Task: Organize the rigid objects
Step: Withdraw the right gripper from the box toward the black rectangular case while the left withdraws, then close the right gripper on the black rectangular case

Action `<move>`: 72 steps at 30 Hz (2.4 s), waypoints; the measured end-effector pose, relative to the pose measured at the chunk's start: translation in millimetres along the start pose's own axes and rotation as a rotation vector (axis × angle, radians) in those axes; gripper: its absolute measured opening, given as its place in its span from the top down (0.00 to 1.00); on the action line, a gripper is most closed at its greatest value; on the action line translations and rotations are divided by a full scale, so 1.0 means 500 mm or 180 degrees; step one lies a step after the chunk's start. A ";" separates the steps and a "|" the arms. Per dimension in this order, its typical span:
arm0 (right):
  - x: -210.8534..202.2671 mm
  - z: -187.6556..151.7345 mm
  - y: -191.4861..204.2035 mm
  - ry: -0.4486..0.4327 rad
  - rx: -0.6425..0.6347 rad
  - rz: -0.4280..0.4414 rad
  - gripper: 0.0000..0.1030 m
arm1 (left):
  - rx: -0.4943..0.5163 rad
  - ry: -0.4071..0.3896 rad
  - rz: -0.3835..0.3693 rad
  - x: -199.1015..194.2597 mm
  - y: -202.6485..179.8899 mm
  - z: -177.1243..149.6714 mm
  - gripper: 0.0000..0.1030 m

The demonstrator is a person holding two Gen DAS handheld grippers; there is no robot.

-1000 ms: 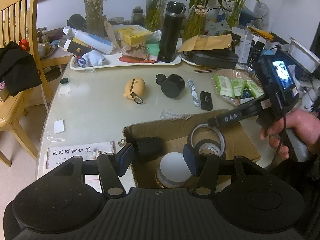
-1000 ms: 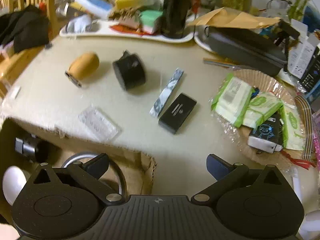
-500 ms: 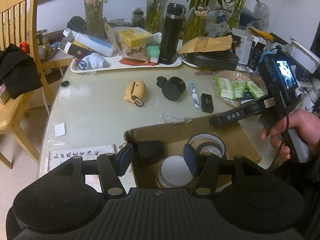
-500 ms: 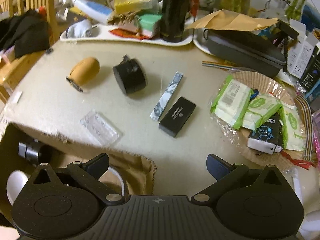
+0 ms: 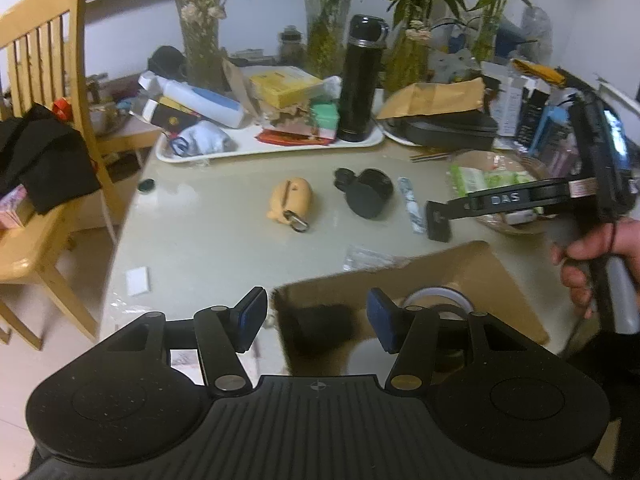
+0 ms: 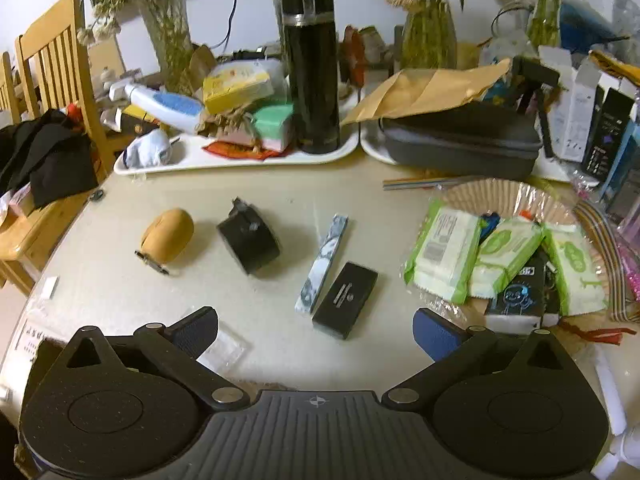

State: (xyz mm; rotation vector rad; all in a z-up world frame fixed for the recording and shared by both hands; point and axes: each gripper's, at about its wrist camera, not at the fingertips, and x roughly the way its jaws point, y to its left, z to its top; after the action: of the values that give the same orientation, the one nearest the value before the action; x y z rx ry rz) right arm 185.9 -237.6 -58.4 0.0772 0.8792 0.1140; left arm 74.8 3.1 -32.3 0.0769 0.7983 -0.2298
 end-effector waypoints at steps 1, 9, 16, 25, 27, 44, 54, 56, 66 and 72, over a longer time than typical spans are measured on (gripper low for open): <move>0.000 -0.002 0.000 -0.0050 -0.0011 -0.0007 0.00 | 0.0013 -0.0006 0.0055 0.003 0.000 0.002 0.47; 0.003 -0.002 -0.003 -0.0066 -0.0097 -0.0056 0.00 | 0.0057 -0.0142 0.0346 0.023 0.007 0.020 0.21; 0.016 -0.006 -0.002 0.0111 -0.0208 0.0030 0.00 | 0.0113 -0.0167 0.0442 0.048 0.009 0.033 0.20; 0.049 -0.005 -0.006 0.0371 -0.0325 0.0073 0.00 | 0.0149 -0.0152 0.0279 0.068 0.027 0.042 0.20; 0.055 -0.003 -0.007 0.0384 -0.0357 0.0116 0.00 | 0.0134 -0.0144 0.0256 0.072 0.033 0.038 0.20; 0.134 0.022 -0.023 0.0407 -0.0256 0.0179 0.00 | -0.0143 -0.0152 0.0003 0.084 0.091 0.006 0.20; 0.185 0.025 -0.037 0.0435 -0.0045 -0.0069 0.45 | -0.0209 -0.0149 0.0015 0.081 0.114 0.000 0.20; 0.193 0.023 -0.036 0.0433 -0.0054 -0.0102 0.52 | -0.0215 -0.0146 0.0019 0.081 0.115 0.000 0.20; 0.204 0.013 -0.026 0.0432 -0.0269 -0.0266 0.67 | -0.0212 -0.0137 0.0009 0.081 0.115 0.000 0.21; 0.203 0.015 -0.030 0.0449 -0.0262 -0.0243 0.67 | -0.0209 -0.0140 0.0008 0.080 0.113 0.000 0.21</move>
State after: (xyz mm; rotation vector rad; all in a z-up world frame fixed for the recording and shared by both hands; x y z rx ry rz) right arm 256.9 -239.1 -132.9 -0.0418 1.0161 0.0850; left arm 114.9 51.3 -61.8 0.0110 0.7614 -0.2020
